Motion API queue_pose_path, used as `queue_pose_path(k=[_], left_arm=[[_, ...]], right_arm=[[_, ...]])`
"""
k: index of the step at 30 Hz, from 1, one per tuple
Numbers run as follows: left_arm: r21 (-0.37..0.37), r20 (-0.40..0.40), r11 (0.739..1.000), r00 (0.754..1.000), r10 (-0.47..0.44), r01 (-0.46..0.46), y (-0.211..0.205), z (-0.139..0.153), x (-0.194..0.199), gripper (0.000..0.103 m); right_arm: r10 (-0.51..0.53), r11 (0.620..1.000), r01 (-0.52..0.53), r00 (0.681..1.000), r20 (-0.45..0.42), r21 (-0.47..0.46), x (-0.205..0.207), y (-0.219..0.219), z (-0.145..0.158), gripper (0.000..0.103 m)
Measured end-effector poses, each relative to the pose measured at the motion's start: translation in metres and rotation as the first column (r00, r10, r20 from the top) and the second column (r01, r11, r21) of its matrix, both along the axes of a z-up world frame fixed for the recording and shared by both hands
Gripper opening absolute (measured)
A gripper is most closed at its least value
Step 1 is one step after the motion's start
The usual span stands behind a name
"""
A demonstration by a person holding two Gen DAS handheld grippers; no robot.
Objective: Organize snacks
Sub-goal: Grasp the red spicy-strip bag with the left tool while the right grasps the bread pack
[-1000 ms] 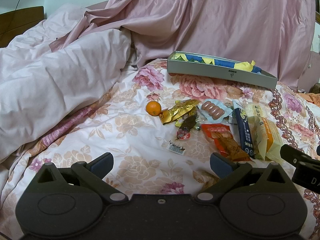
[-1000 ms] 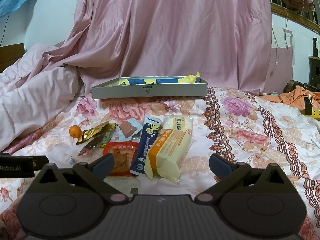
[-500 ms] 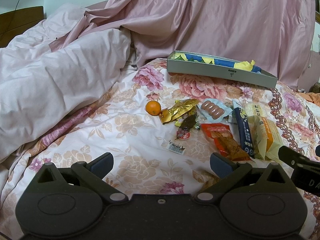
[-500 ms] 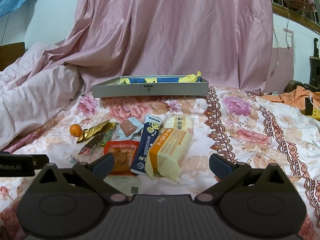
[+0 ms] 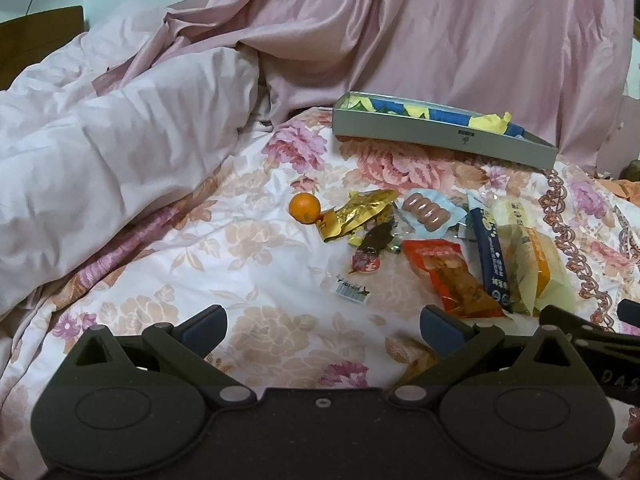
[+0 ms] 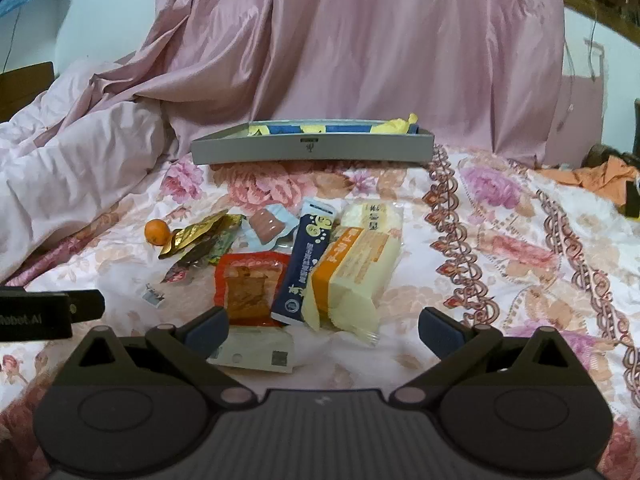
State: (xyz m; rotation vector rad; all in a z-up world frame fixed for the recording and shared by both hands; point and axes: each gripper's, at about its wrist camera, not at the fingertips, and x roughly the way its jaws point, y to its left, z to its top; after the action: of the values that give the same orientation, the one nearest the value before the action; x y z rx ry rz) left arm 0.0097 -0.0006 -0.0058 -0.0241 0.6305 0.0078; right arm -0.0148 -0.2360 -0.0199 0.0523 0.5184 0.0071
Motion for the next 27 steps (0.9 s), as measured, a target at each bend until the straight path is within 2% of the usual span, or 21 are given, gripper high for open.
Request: queue_pose_path(k=[14,22,27], left_arm=[[-0.032,-0.029,0.999,0.999,-0.023,0.022,-0.006,0.01,0.036,0.102],[-0.04,-0.047,0.997,0.997,-0.068,0.066,-0.012,0.005,0.056,0.102],[-0.057,-0.052,0.992,0.992,-0.112,0.109,-0.011,0.0,0.067,0.102]], right_arm=[[0.018,0.999,-0.018,1.0,-0.02,0.036,0.028,-0.016,0.015,0.103],[0.01,0.999,-0.009,1.0,-0.021,0.049,0.046,-0.022,0.01,0.103],[-0.005,0.994,0.01,0.999,-0.046,0.112,0.063,-0.028,-0.003,0.103]])
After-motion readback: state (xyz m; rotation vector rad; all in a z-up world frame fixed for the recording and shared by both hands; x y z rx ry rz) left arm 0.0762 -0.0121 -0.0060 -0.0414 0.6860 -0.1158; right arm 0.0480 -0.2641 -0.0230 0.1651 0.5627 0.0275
